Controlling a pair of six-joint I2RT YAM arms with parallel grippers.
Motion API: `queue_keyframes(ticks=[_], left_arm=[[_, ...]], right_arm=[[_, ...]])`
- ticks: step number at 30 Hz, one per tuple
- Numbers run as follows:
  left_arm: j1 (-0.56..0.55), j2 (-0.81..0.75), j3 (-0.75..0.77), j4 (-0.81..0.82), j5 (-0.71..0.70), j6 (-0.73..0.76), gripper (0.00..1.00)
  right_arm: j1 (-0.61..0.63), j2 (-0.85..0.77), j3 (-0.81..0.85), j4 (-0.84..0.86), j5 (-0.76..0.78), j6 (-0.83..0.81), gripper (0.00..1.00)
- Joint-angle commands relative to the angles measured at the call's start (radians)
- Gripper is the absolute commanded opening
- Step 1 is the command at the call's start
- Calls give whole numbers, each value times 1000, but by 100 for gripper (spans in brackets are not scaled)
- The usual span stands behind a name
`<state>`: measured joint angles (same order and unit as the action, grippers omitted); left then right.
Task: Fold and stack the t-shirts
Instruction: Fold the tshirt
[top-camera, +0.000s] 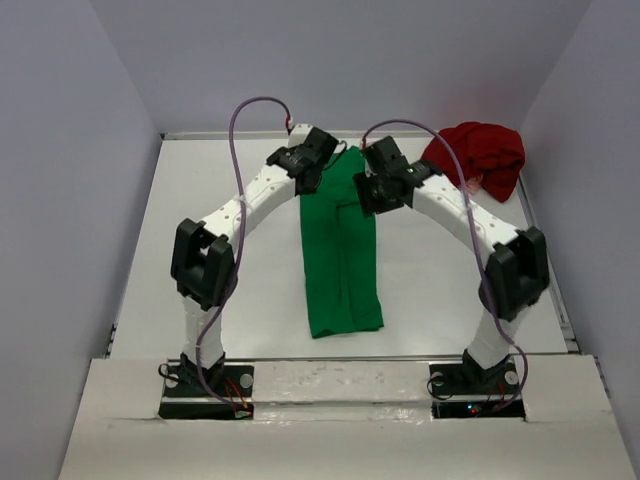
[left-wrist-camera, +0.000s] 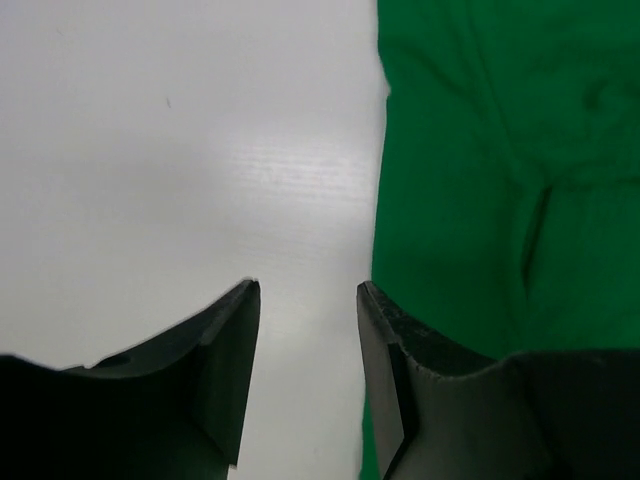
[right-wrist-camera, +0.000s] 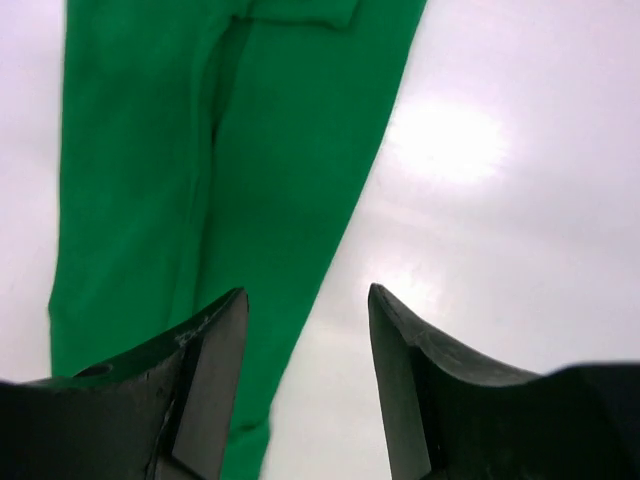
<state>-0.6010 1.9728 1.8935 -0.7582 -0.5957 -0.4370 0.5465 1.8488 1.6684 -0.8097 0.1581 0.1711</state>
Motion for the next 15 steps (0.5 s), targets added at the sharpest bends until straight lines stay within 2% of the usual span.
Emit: queue_keyframes(ticks=[1, 6, 7, 10, 12, 15], left_arm=[[4, -274, -371, 114, 241, -66, 53], [84, -527, -721, 327, 632, -95, 54], [92, -608, -810, 347, 667, -115, 54], [99, -728, -949, 405, 789, -144, 54], [96, -773, -1016, 442, 899, -180, 53], [89, -842, -1115, 485, 968, -207, 54]], right_arm=[[4, -264, -338, 87, -126, 119, 58], [13, -552, -605, 199, -392, 214, 60], [13, -591, -642, 208, -423, 246, 60], [13, -709, -769, 256, -520, 291, 61], [13, -735, -821, 277, -587, 336, 61], [13, -798, -921, 326, -618, 393, 61]])
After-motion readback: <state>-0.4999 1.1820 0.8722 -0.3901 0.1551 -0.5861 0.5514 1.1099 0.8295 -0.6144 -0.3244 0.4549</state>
